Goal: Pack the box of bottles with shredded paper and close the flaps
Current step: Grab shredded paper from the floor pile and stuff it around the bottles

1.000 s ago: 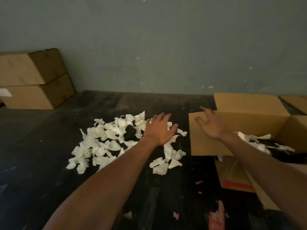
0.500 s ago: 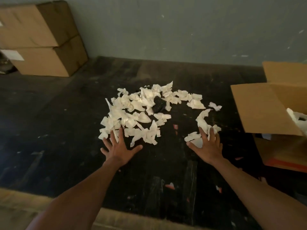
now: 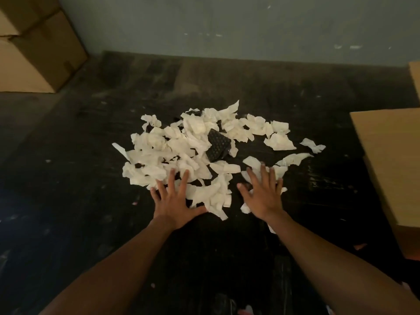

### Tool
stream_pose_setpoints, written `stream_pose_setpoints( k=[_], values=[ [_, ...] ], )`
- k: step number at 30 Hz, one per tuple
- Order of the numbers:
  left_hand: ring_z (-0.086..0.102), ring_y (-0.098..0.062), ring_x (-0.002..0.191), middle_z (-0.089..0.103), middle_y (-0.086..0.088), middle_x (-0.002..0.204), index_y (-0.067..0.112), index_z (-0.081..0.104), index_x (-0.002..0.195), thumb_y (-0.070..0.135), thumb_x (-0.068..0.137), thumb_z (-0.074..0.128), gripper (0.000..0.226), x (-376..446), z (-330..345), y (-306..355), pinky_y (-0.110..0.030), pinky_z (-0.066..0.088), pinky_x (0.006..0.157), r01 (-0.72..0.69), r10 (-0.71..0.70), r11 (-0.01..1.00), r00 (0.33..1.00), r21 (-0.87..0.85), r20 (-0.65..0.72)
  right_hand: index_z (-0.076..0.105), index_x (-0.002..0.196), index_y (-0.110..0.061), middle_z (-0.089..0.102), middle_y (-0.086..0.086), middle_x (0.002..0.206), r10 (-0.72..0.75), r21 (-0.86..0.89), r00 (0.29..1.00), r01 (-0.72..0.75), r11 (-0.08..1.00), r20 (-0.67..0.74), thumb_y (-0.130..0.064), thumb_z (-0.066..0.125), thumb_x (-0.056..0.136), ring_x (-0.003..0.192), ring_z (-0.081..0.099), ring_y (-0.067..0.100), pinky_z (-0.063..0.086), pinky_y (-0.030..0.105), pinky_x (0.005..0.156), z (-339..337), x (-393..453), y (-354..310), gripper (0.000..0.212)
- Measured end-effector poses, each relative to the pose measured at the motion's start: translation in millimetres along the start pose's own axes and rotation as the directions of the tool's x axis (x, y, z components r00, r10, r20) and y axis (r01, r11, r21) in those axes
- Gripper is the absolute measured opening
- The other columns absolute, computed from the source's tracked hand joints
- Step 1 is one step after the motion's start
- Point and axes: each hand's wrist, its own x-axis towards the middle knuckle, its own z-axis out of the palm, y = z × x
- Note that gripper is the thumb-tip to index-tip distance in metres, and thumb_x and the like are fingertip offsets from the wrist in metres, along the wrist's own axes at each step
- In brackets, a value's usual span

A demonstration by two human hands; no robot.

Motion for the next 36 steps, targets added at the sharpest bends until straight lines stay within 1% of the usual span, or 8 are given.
stream_pose_setpoints(
  k=[5,9,12,15,18,20,30,36],
  values=[
    [0.01,-0.042,0.146,-0.006,-0.003,0.163,0.039,-0.015,0.151,0.091,0.068,0.037,0.111,22.0,-10.4,28.5,-0.061,0.014,0.115,-0.092,0.093,0.995,0.995,0.028,-0.026,0.038,0.142,-0.025,0.03,0.006,0.155,-0.048,0.278,0.987,0.09,0.956,-0.152,-0.047,0.032,0.098,0.145,0.02,0.022,0.016,0.046,0.119,-0.4,18.9,-37.0,0.049],
    [0.024,-0.029,0.141,0.022,0.0,0.157,0.041,0.006,0.153,0.086,0.076,0.035,0.093,36.4,-44.7,8.1,-0.051,0.026,0.112,-0.223,0.227,0.973,0.971,0.055,-0.07,0.051,0.125,-0.023,0.051,0.002,0.132,0.04,0.371,0.938,0.097,0.924,-0.345,-0.046,0.033,0.097,0.124,0.044,0.02,0.033,0.039,0.1,-27.4,34.2,-32.0,0.04],
    [0.03,-0.028,0.137,0.034,-0.001,0.15,0.043,0.021,0.151,0.091,0.073,0.022,0.091,55.3,-74.1,-15.4,-0.05,0.029,0.11,-0.287,0.305,0.951,0.931,0.116,-0.199,0.045,0.132,-0.023,0.044,0.009,0.138,0.203,0.376,0.906,-0.053,0.925,-0.372,-0.054,0.033,0.095,0.129,0.039,0.026,0.032,0.046,0.104,-49.1,61.4,-3.5,0.05],
    [0.013,-0.039,0.144,0.016,-0.004,0.159,0.047,0.013,0.151,0.092,0.073,0.028,0.091,90.8,-87.5,-38.1,-0.062,0.02,0.111,-0.093,0.101,0.995,0.941,0.041,-0.322,0.027,0.145,-0.034,0.02,0.012,0.157,0.33,0.284,0.902,-0.251,0.925,-0.279,-0.069,0.028,0.09,0.144,0.017,0.037,0.018,0.062,0.112,-65.1,97.2,31.1,0.065],
    [-0.009,-0.044,0.147,-0.01,-0.001,0.164,0.054,-0.006,0.148,0.099,0.063,0.021,0.1,129.1,-84.1,-62.5,-0.071,0.006,0.112,0.191,-0.21,0.974,0.964,-0.123,-0.164,0.01,0.148,-0.048,-0.006,0.005,0.162,0.505,0.345,0.858,-0.449,0.825,-0.091,-0.083,0.021,0.08,0.147,-0.008,0.037,-0.003,0.069,0.11,-75.3,128.5,53.0,0.077],
    [-0.013,-0.046,0.147,-0.017,-0.001,0.164,0.054,-0.011,0.148,0.102,0.055,0.016,0.107,146.6,-76.0,-67.7,-0.072,0.005,0.112,0.249,-0.261,0.958,0.962,-0.145,-0.075,0.004,0.147,-0.053,-0.013,0.002,0.162,0.552,0.396,0.833,-0.51,0.764,0.009,-0.088,0.019,0.075,0.146,-0.015,0.037,-0.005,0.072,0.109,-78.5,142.7,55.6,0.082],
    [0.0,-0.043,0.149,-0.003,-0.006,0.165,0.049,-0.002,0.151,0.098,0.062,0.028,0.105,174.3,-68.7,15.3,-0.064,0.01,0.116,0.014,-0.023,0.98,0.999,-0.198,-0.048,0.01,0.146,-0.053,-0.005,-0.001,0.163,0.18,0.32,0.968,-0.228,0.92,0.174,-0.098,0.019,0.062,0.147,-0.009,0.037,-0.008,0.073,0.107,-59.3,176.1,-43.6,0.096],
    [0.032,-0.034,0.139,0.028,-0.005,0.155,0.042,0.022,0.146,0.08,0.077,0.047,0.083,156.2,-65.0,20.5,-0.057,0.031,0.111,-0.095,0.08,0.978,0.993,-0.187,-0.087,0.035,0.146,-0.025,0.031,0.008,0.153,0.087,0.411,0.994,-0.106,0.906,0.066,-0.071,0.049,0.08,0.141,0.022,0.038,0.025,0.058,0.112,-46.2,156.3,-76.8,0.081]
  ],
)
